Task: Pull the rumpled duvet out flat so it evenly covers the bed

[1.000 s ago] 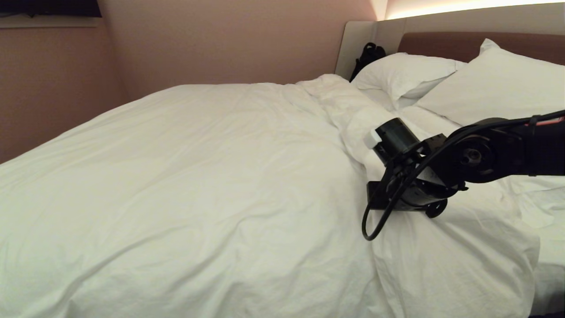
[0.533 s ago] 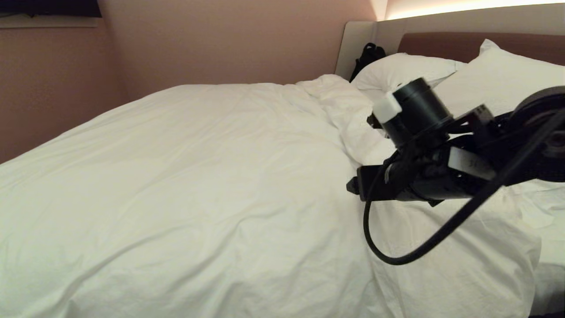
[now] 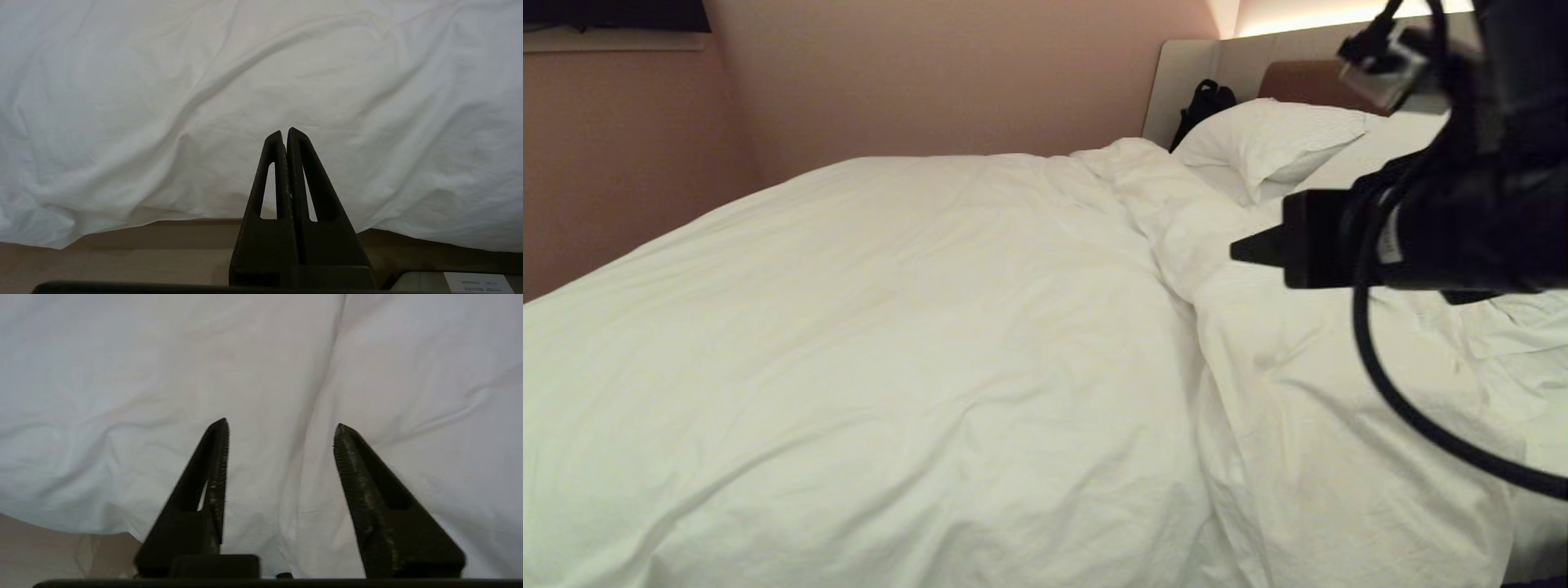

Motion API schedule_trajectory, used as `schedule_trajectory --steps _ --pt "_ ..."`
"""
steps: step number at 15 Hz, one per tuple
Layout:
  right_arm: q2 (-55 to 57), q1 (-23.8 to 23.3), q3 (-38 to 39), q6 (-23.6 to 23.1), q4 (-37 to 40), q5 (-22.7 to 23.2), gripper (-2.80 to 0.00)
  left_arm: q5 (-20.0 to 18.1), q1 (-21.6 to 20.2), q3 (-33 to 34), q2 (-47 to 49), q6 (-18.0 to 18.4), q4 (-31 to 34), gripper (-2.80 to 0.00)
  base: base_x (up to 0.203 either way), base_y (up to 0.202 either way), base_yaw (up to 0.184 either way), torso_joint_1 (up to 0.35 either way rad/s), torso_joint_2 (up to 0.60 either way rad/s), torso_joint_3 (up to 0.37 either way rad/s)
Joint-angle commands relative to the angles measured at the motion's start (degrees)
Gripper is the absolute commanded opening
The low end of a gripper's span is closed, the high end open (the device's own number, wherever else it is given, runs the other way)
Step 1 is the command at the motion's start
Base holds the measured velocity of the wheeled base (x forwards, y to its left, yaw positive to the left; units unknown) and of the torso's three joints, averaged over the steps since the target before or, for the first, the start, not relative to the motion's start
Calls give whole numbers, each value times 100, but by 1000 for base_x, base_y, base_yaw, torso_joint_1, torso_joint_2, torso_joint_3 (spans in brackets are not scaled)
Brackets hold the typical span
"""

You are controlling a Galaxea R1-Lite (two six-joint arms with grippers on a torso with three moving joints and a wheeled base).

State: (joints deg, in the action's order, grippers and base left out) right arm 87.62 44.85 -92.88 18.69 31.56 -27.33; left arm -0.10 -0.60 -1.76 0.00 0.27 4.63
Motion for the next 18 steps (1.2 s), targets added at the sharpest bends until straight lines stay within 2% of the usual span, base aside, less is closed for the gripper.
schedule_trajectory --steps 1,6,12,15,17,18 --pt "-621 -75 -4 -51 21 -14 -280 1 -2 0 0 -1 3 -280 0 0 0 0 0 0" --pt "-1759 -438 140 -395 35 -41 -280 1 -2 0 0 3 3 -280 0 0 0 0 0 0" --pt "-2772 -668 376 -439 27 -176 -280 1 -2 0 0 0 3 -280 0 0 0 0 0 0" --pt "-3155 -1193 710 -445 -12 -637 -280 1 -2 0 0 -1 3 -280 0 0 0 0 0 0" --pt "-3495 -1655 940 -445 -18 -689 -280 1 -2 0 0 -1 3 -280 0 0 0 0 0 0" --pt "-3704 -2033 1058 -449 -22 -671 -280 1 -2 0 0 -1 3 -280 0 0 0 0 0 0"
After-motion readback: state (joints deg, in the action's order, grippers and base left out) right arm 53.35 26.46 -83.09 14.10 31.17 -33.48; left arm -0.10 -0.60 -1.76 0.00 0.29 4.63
